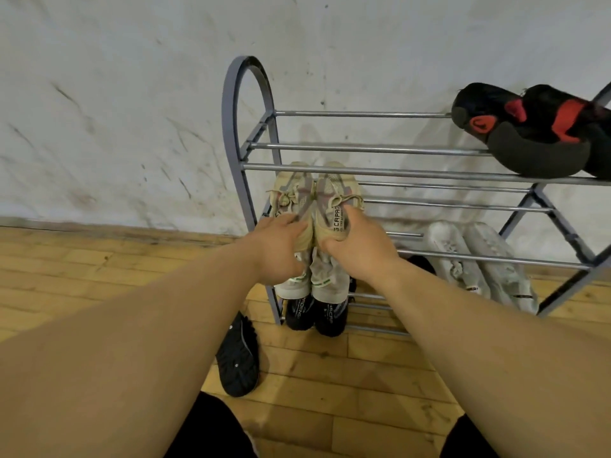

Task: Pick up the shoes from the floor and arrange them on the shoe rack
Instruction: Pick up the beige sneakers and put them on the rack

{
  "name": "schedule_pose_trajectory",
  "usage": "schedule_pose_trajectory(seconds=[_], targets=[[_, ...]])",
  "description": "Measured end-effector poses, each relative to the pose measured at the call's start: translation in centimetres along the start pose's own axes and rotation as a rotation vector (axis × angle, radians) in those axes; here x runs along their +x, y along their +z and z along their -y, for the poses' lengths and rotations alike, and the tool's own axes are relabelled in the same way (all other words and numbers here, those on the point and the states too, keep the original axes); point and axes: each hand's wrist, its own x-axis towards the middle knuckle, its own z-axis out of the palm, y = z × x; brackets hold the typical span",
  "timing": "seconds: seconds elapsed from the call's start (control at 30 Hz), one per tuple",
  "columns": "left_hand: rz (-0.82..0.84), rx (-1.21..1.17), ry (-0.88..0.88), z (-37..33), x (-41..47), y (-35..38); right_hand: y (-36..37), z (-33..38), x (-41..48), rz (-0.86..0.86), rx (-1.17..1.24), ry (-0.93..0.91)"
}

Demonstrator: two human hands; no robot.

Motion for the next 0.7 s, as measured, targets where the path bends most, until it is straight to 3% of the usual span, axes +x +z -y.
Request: schedule_pose_trajectory(seconds=[0.2, 0.33, 0.4, 0.5, 0.7], targets=[[0.069, -0.031, 0.002, -0.9, -1.0, -1.5, -0.9, 0.1, -1.3, 0.008, -0.086, 0.016], [0.232, 0.101, -0.060, -2.1, -4.6, -5.1, -3.0, 1.7, -4.1, -0.056, -0.153, -0.028], [0.264, 0.170, -0.072, -2.2, -7.1, -7.0, -3.3, 2.8, -6.0, 0.072, -0.155, -0.065], [0.294, 0.150, -0.053, -0.5, -10.1, -7.8, -1.6, 4.0, -8.4, 0.449, -0.140, -0.058], [0.401, -0.243, -0.160, 7.8, -12.2, -0.9, 7.2, 3.0, -8.7, 0.859, -0.346, -0.025]])
